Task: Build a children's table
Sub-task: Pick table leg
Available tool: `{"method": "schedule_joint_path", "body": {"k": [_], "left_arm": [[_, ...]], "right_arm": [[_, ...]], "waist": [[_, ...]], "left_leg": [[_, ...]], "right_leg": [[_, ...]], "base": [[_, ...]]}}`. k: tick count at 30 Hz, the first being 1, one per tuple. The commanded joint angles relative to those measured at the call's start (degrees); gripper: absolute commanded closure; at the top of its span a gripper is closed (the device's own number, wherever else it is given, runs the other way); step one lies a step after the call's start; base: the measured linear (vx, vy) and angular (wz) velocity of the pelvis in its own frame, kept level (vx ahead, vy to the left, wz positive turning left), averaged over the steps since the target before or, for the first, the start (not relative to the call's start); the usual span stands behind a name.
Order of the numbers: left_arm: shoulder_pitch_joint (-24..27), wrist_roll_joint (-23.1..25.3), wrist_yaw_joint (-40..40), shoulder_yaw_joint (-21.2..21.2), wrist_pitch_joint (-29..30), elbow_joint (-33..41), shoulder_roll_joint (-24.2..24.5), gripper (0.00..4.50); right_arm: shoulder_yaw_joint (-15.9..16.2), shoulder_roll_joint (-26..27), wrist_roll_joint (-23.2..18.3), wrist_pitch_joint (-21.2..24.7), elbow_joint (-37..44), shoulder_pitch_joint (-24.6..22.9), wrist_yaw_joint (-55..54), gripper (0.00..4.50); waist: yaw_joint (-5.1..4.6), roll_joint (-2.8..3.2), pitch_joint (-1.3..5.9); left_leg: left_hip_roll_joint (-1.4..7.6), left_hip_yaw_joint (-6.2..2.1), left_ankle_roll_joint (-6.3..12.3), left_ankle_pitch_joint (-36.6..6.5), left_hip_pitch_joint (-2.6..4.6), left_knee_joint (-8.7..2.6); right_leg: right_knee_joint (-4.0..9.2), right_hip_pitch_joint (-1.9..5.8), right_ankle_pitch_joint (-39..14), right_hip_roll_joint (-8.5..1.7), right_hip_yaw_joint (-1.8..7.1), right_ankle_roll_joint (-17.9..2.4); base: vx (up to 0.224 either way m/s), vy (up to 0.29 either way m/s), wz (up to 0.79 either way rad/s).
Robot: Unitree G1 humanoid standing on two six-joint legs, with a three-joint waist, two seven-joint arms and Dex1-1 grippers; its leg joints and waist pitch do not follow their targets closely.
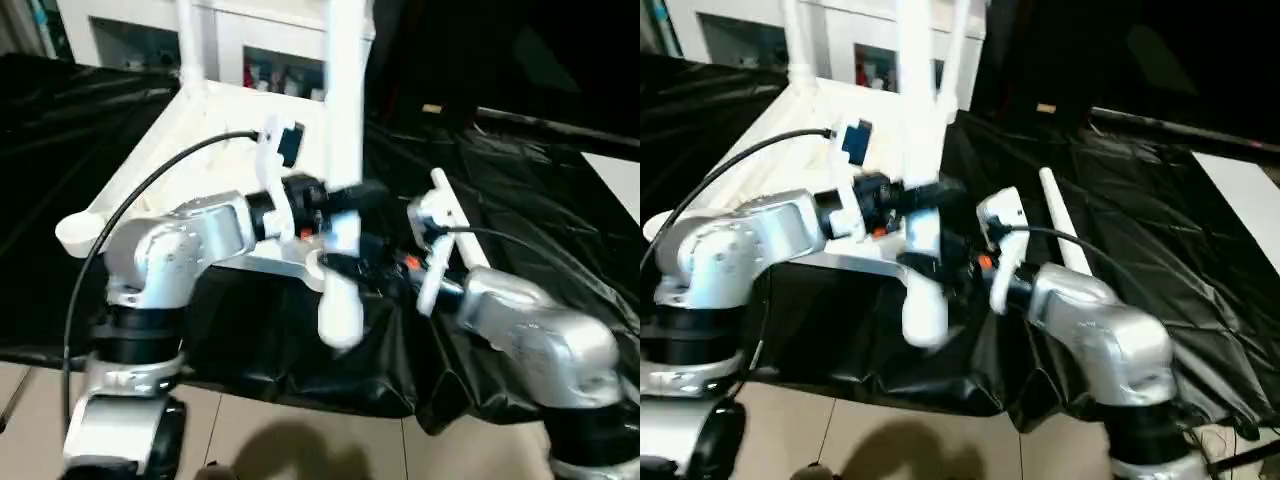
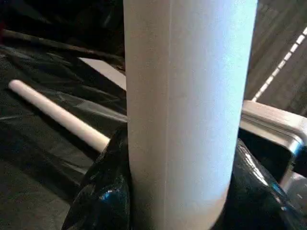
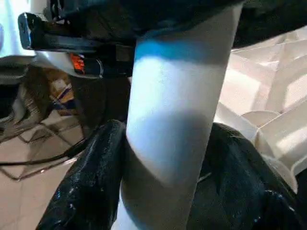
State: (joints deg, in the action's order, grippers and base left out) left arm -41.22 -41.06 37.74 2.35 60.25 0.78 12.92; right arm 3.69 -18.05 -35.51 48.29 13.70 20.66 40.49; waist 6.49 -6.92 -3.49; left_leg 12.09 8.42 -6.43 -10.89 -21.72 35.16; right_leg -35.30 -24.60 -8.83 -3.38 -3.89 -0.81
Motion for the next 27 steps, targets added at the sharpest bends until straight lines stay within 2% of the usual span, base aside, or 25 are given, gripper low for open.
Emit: {"method": "schedule_joint_path", "body": {"k": [1,2,3,5,6,8,9,10,12,15,17,21,23,25,27], "left_arm": [[-1.47,-3.27,2.61,0.88,0.79,1.92,-0.5,2.65],[-1.68,-3.86,2.95,1.39,1.02,1.74,-0.8,2.65],[-2.01,-4.95,3.3,2.17,1.02,1.3,-1.26,2.65],[-2.57,-6.66,3.35,3.49,1.2,0.65,-2.09,2.65],[-2.8,-7.41,3.38,4.07,1.34,0.37,-2.38,2.65],[-3.11,-8.42,3.27,4.85,1.58,-0.04,-2.71,2.65],[-3.26,-8.68,3.41,5.0,1.57,-0.38,-2.6,2.65],[-3.26,-8.68,3.41,5.0,1.57,-0.38,-2.6,2.65],[-3.27,-8.45,3.53,4.94,1.45,-0.64,-2.46,2.65],[-3.3,-8.36,3.31,5.05,1.51,-1.55,-2.43,2.65],[-3.23,-8.03,3.21,4.87,1.49,-1.73,-2.37,2.65],[-2.34,-4.72,2.97,1.91,0.1,-1.39,-1.39,2.65],[-1.85,-3.98,3.03,0.47,0.49,-1.02,-0.98,2.09],[-1.26,-3.68,3.66,-0.64,0.38,-0.02,-0.57,1.95],[-0.86,-2.85,3.74,-1.45,-0.49,0.5,-0.23,1.59]], "right_arm": [[-1.32,-2.71,0.71,2.49,-0.18,-1.34,0.12,1.82],[-0.97,-3.27,0.51,3.0,0.19,-1.59,0.64,1.82],[-0.34,-3.96,0.21,3.72,0.61,-1.92,1.23,2.11],[0.66,-4.49,0.33,4.31,0.8,-2.22,1.53,2.18],[0.84,-4.48,0.32,4.78,0.62,-2.17,1.14,2.18],[0.78,-4.14,0.26,5.46,0.03,-1.95,0.14,2.23],[0.41,-3.56,-0.03,5.72,-0.34,-1.73,-0.72,2.49],[0.41,-3.56,-0.03,5.72,-0.34,-1.73,-0.72,2.52],[-0.09,-3.11,-0.61,5.87,-0.28,-1.51,-1.26,2.54],[-1.35,-2.54,-1.76,6.27,-0.17,-1.01,-1.78,2.61],[-1.72,-2.31,-2.14,6.34,-0.24,-0.92,-1.95,2.61],[-2.41,-1.78,-2.38,5.83,-0.77,-0.63,-2.69,2.63],[-2.66,-1.61,-2.53,5.71,-1.14,-0.32,-3.08,2.63],[-2.77,-1.57,-2.56,5.58,-1.24,-0.13,-3.16,2.63],[-2.9,-1.46,-2.58,5.56,-1.3,0.0,-3.24,2.64]], "waist": [[0.17,1.22,3.9],[0.28,1.47,3.93],[0.16,1.36,3.7],[0.17,1.47,3.43],[-0.06,1.48,3.41],[-0.13,1.46,3.56],[-0.14,1.55,3.55],[-0.18,1.51,3.59],[-0.09,1.69,3.67],[-0.05,1.37,3.78],[-0.03,1.46,3.81],[0.01,1.38,3.93],[0.08,1.34,3.95],[0.08,1.42,3.93],[0.04,1.43,3.91]], "left_leg": [[0.55,0.6,-2.72,-8.92,0.48,-4.4],[0.58,0.57,-2.75,-9.01,0.53,-4.4],[0.59,0.56,-2.7,-10.4,0.66,-4.45],[0.51,0.49,-2.7,-12.33,0.81,-4.56],[0.5,0.21,-2.7,-14.96,1.13,-4.59],[0.51,0.14,-2.72,-14.84,1.14,-4.53],[0.46,0.13,-2.6,-14.33,1.09,-4.55],[0.46,0.07,-2.59,-14.29,1.08,-4.57],[0.53,0.08,-2.61,-14.05,1.1,-4.59],[0.63,0.1,-2.59,-12.52,0.85,-4.69],[0.65,0.11,-2.61,-11.98,0.83,-4.71],[0.76,0.2,-2.76,-10.34,0.84,-4.76],[0.76,0.3,-2.8,-9.6,0.8,-4.76],[0.77,0.28,-3.09,-9.05,0.74,-4.8],[0.79,0.32,-3.15,-9.26,0.85,-4.82]], "right_leg": [[4.34,4.07,-18.03,-3.86,2.27,-4.0],[4.4,4.04,-18.44,-3.9,2.29,-3.81],[4.76,3.76,-20.58,-3.84,2.18,-3.46],[5.26,3.72,-24.25,-3.89,2.0,-2.85],[5.95,3.64,-30.1,-4.18,1.67,-1.21],[6.14,3.55,-30.77,-4.21,1.61,-0.6],[6.16,3.46,-30.4,-4.09,1.61,-0.34],[6.13,3.41,-30.23,-4.04,1.55,-0.26],[6.02,3.38,-29.1,-4.05,1.62,-0.51],[5.52,3.65,-25.8,-3.96,1.74,-1.44],[5.37,3.66,-24.94,-3.98,1.8,-1.75],[4.89,3.85,-21.68,-3.95,1.94,-2.74],[4.75,3.98,-20.08,-3.98,2.03,-3.33],[4.52,4.09,-19.2,-3.97,2.05,-3.69],[4.59,4.07,-19.08,-3.97,2.08,-3.77]], "base": [[0.0,0.0,0.0],[0.0,0.0,0.0],[0.0,0.0,0.0],[0.0,0.0,0.0],[0.0,0.0,0.0],[0.0,0.0,0.0],[0.0,0.0,0.0],[0.0,0.0,0.0],[0.0,0.0,0.0],[0.0,0.0,0.0],[0.0,0.0,0.0],[0.0,0.0,0.0],[0.0,0.0,0.0],[0.0,0.0,0.0],[0.0,0.0,0.0]]}}
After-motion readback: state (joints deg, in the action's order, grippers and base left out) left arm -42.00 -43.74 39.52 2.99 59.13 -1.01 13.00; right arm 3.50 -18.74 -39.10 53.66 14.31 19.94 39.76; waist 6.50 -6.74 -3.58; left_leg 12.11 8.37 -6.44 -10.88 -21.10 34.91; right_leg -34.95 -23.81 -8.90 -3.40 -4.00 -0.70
